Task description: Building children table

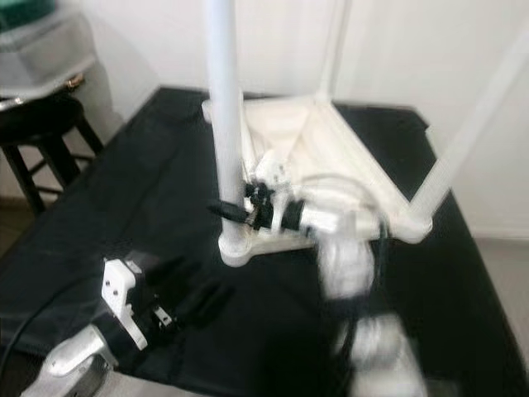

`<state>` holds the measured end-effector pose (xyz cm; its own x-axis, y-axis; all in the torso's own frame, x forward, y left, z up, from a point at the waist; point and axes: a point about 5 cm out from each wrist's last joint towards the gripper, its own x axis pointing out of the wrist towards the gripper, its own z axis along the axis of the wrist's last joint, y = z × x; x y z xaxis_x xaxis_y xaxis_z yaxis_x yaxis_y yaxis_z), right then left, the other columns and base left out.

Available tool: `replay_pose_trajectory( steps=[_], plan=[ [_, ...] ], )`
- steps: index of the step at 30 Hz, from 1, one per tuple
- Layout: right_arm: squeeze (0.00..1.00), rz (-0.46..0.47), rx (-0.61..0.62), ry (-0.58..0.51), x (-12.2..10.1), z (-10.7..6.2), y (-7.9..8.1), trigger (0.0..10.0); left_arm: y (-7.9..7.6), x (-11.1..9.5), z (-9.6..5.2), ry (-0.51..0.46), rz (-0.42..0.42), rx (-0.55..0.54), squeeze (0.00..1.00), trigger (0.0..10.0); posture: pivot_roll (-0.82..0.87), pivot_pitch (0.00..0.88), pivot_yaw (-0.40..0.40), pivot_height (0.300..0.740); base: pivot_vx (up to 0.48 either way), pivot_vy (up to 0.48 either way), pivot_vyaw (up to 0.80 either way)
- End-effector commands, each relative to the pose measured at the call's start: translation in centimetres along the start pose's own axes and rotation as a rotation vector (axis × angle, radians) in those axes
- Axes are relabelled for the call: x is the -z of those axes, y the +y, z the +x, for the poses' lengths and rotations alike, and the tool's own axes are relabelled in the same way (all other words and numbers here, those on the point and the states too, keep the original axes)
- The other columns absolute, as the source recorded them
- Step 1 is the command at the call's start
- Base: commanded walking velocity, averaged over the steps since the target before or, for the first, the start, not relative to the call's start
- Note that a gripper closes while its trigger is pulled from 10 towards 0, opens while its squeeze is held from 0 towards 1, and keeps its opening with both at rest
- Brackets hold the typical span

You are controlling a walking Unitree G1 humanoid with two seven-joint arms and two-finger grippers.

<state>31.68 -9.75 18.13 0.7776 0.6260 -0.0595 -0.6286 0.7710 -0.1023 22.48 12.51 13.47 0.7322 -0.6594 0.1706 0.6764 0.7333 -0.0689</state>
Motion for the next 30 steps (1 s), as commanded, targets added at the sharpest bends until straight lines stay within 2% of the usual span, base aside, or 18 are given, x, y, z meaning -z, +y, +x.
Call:
replay_pose_trajectory(
  steps=[1, 2, 4, 7, 8, 9, 10, 12, 13, 14, 19, 20, 22, 24, 25, 26, 27, 30],
  plan=[
    [0.00, 0.074, 0.112, 0.306, 5.4, -2.2, 0.2, 0.0, 0.4, 0.2, -0.2, 0.005, 0.003, -0.011, 0.00, 10.0, 0.02, 0.144, 0.025, 0.740, 0.000, 0.000, 0.00],
    [0.00, 0.074, 0.112, 0.306, 5.4, -2.2, 0.2, 0.0, 0.4, 0.2, -0.2, 0.005, 0.003, -0.011, 0.00, 10.0, 0.02, 0.144, 0.025, 0.740, 0.000, 0.000, 0.00],
    [0.00, 0.054, 0.056, 0.245, 3.6, -1.6, 1.7, 0.0, 0.7, 0.3, 0.2, 0.008, -0.003, 0.007, 0.00, 10.0, 0.02, 0.138, 0.026, 0.740, 0.000, 0.000, 0.00],
    [0.00, 0.037, 0.070, 0.246, 3.1, -0.6, 1.7, 0.0, 0.7, 0.4, 0.5, 0.009, -0.001, 0.019, 0.00, 10.0, 0.03, 0.129, 0.010, 0.740, 0.000, 0.000, 0.00],
    [0.00, 0.033, 0.084, 0.255, 2.9, -0.4, 1.8, 1.9, 0.6, 0.4, 0.5, 0.008, 0.003, 0.015, 0.00, 10.0, 0.03, 0.129, 0.010, 0.740, 0.000, 0.000, 0.00],
    [0.00, 0.027, 0.099, 0.263, 2.7, -0.3, 1.8, 9.0, 0.7, 0.4, 0.5, 0.004, 0.006, 0.006, 0.00, 10.0, 0.03, 0.129, 0.010, 0.740, 0.000, 0.000, 0.00],
    [0.00, 0.021, 0.111, 0.269, 2.5, -0.3, 1.8, 10.0, 0.7, 0.3, 0.5, -0.002, 0.006, -0.006, 0.00, 10.0, 0.03, 0.133, 0.003, 0.740, 0.000, 0.000, 0.00],
    [0.00, 0.028, 0.138, 0.267, 2.0, -0.3, 2.0, 10.0, 0.7, 0.2, 0.5, -0.012, 0.004, -0.024, 0.00, 10.0, 0.03, 0.136, 0.000, 0.740, 0.000, 0.000, 0.00],
    [0.14, 0.032, 0.140, 0.259, 1.8, -0.3, 1.9, 10.0, 0.8, 0.2, 0.5, -0.014, 0.004, -0.027, 0.00, 10.0, 0.04, 0.136, 0.002, 0.740, 0.000, 0.000, 0.00],
    [1.00, 0.033, 0.132, 0.246, 1.5, -0.3, 1.7, 10.0, 0.8, 0.2, 0.5, -0.014, 0.005, -0.028, 0.00, 10.0, 0.04, 0.137, 0.004, 0.740, 0.000, 0.000, 0.00],
    [1.00, 0.027, 0.041, 0.163, -0.4, -0.1, 0.8, 10.0, 0.8, 0.2, 0.5, -0.013, 0.005, -0.023, 0.00, 10.0, 0.04, 0.137, 0.009, 0.740, 0.000, 0.000, 0.00],
    [1.00, -0.019, -0.103, 0.066, -2.0, -0.1, 0.4, 10.0, 0.8, 0.2, 0.6, -0.013, 0.003, -0.017, 0.00, 10.0, 0.04, 0.140, 0.012, 0.740, 0.000, 0.000, 0.00],
    [1.00, -0.063, -0.205, 0.017, -2.9, -0.4, 0.2, 10.0, 0.7, 0.1, 0.6, -0.014, 0.003, -0.015, 0.00, 10.0, 0.04, 0.142, 0.013, 0.740, 0.000, 0.000, 0.00],
    [1.00, -0.077, -0.231, 0.008, -3.1, -0.5, 0.2, 10.0, 0.7, 0.1, 0.6, -0.014, 0.003, -0.016, 0.00, 10.0, 0.04, 0.142, 0.013, 0.740, 0.000, 0.000, 0.00],
    [0.61, -0.134, -0.310, -0.026, -3.3, -0.9, -0.1, 10.0, 0.6, 0.1, 0.6, -0.016, 0.002, -0.016, 0.00, 10.0, 0.04, 0.144, 0.013, 0.740, 0.000, 0.000, 0.00],
    [0.00, -0.178, -0.404, -0.039, -3.2, -1.5, -0.8, 10.0, 0.5, 0.1, 0.7, -0.018, 0.001, -0.016, 0.00, 10.0, 0.05, 0.145, 0.011, 0.740, 0.000, 0.000, 0.00],
    [0.00, -0.178, -0.404, -0.039, -3.2, -1.5, -0.8, 10.0, 0.5, 0.1, 0.7, -0.018, 0.001, -0.016, 0.00, 10.0, 0.05, 0.145, 0.011, 0.740, 0.000, 0.000, 0.00],
    [0.00, -0.196, -0.475, 0.031, -2.4, -1.4, -2.5, 10.0, 0.4, 0.1, 0.8, -0.020, 0.000, -0.017, 0.00, 10.0, 0.05, 0.150, 0.013, 0.740, 0.000, 0.000, 0.00]
  ],
)
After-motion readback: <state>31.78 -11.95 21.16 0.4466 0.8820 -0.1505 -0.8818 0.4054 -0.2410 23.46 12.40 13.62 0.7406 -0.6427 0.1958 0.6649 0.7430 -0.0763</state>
